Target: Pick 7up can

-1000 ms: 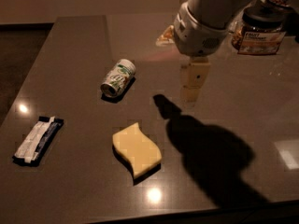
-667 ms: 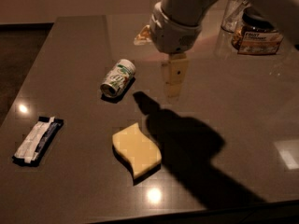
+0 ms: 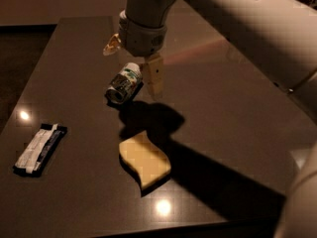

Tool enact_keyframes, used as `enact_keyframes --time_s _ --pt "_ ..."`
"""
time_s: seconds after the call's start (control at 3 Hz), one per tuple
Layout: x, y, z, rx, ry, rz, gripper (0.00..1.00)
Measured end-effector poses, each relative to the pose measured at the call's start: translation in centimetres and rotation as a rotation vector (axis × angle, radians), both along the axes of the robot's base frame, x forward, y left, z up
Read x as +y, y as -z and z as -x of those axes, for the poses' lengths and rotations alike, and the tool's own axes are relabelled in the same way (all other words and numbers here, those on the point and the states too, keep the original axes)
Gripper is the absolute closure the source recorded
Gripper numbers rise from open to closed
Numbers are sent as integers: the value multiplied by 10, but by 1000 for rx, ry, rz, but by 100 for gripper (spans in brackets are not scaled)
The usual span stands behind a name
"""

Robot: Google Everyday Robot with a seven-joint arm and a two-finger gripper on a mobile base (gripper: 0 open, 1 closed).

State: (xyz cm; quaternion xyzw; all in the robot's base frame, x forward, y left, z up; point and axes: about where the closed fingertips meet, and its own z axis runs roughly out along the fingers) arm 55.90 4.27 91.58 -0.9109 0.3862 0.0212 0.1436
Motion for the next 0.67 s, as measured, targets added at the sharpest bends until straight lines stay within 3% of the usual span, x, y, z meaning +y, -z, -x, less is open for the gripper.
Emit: enact_keyframes --time_s 0.33,0.67 --pt "21 32 -9 -6 -148 104 0" --pt "24 52 -16 -11 -199 178 0"
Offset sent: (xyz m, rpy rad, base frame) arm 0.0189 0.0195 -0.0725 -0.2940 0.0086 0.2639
